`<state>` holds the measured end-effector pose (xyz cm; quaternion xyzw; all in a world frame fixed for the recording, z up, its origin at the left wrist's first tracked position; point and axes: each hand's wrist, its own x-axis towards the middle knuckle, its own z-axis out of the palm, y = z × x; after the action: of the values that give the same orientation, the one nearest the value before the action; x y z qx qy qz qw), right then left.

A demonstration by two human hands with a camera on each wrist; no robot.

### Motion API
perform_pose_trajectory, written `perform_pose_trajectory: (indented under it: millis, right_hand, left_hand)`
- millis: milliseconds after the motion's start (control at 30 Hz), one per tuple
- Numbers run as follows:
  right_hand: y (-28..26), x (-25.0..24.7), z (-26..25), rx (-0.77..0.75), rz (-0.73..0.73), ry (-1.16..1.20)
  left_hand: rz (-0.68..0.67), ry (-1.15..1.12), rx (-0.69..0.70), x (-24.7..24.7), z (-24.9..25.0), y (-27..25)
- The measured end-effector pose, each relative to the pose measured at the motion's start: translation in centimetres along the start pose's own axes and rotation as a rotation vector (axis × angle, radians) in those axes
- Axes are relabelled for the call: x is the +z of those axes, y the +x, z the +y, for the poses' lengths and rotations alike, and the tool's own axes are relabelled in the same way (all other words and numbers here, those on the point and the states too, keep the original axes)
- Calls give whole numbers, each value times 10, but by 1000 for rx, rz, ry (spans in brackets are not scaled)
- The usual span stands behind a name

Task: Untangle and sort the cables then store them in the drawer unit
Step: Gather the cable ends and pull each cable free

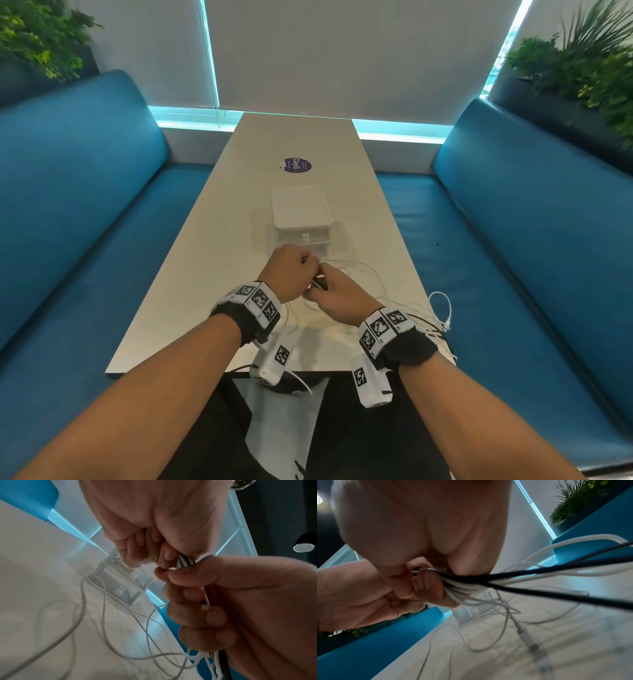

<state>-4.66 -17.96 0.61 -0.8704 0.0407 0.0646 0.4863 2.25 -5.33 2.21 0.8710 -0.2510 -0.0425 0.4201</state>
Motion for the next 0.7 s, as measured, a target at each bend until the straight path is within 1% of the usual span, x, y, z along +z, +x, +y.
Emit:
perform_pose_trajectory:
  millis: [67,167,233,333,467,533,600,667,700]
  right_hand:
    - [-2,-4,-2,-30,-26,45]
    - [-6,-10,-2,7,-7,247]
    - [-7,-15,-1,8,4,260]
    - [-9,-19,3,-28,-29,65]
    - [-8,-24,7,-60,-59,-214]
    - [-8,-27,11,-72,-35,-397]
    - [-8,-28,16,-83,18,-523]
    - [-7,-25,19,-109,67,-596]
    - [-6,-23,20,-117,75,-597]
  left_hand:
    - [15,-15,5,-1,2,0]
    - [30,-25,2,0,2,3]
    - [44,-36,-3,1,1,4]
    - [70,-24,5,1,1,5]
    - [68,53,59,-2,7,9]
    - [83,51,59,-2,7,10]
    - [105,37,48,-1,3,9]
    - [106,19,42,1,-3,7]
    - [85,-4,36,2,-6,6]
